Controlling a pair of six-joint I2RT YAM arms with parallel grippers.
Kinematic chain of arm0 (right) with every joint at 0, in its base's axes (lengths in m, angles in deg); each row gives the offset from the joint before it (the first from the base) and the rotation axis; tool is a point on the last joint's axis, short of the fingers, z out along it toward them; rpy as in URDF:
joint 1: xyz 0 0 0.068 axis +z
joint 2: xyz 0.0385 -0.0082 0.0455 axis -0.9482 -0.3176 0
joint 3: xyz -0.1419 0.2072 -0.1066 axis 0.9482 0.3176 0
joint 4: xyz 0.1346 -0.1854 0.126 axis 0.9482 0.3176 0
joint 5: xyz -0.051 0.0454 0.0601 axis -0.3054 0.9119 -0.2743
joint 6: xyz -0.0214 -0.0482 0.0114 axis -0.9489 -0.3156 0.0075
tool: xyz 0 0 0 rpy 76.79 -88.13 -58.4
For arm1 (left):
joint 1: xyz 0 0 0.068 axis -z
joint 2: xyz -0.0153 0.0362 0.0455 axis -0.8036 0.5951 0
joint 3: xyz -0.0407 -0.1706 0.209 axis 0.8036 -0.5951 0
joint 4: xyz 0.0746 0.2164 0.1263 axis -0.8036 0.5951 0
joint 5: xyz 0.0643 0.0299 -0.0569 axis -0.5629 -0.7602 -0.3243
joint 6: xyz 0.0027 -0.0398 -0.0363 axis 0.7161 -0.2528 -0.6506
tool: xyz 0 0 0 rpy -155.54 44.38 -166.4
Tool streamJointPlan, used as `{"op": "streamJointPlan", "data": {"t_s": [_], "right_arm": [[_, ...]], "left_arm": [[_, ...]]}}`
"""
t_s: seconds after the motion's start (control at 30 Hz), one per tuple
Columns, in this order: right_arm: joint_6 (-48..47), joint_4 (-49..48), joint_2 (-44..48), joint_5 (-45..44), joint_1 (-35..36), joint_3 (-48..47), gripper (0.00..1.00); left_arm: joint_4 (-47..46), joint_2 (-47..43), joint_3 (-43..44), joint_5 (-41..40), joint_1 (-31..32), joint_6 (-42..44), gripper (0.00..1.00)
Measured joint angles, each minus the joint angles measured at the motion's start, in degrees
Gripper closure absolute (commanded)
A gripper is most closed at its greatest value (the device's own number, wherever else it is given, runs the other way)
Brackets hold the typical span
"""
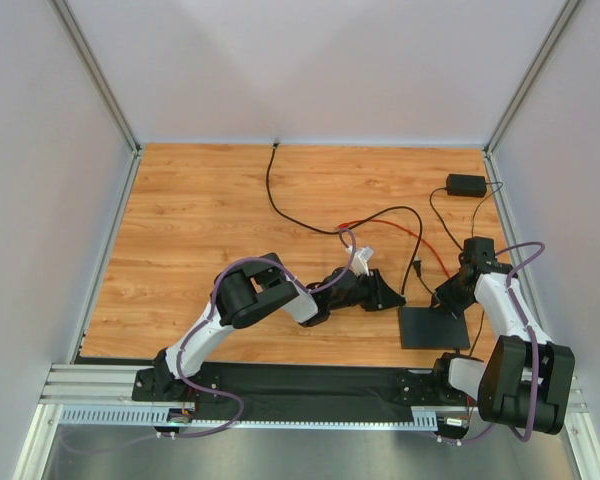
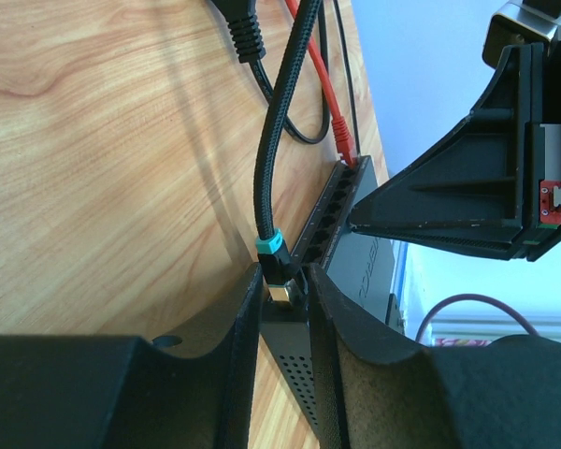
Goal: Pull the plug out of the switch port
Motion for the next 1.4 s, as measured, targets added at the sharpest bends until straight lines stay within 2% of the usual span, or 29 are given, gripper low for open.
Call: {"op": "streamJointPlan", "data": {"t_s": [0.23,0.3,0.43,0.6,0.97,1.4], "right_arm": [[0.0,0.0,0.0,0.0,0.0,0.0,0.87],[0.0,0.0,0.0,0.0,0.0,0.0,0.87],[0.0,0.0,0.0,0.0,0.0,0.0,0.87],[0.0,0.0,0.0,0.0,0.0,0.0,0.87],[0.1,-0.2,0.1,-0.1,0.0,0.3,0.87],[0.5,-1.1,-0.7,0.0,0.0,0.1,0.87]], "left_arm": [[1.2,-0.6,0.0,-0.3,0.4,1.3,0.64],[1.3,-0.6,0.0,-0.3,0.5,1.4,0.68],[2.0,-0.6,0.2,-0.4,0.5,1.2,0.77],[2.6,-0.6,0.3,-0.5,0.5,0.7,1.0],[4.5,-0.6,1.2,-0.9,0.4,0.2,1.0],[6.6,-0.6,3.1,-4.3,-0.2,4.8,1.0]]}}
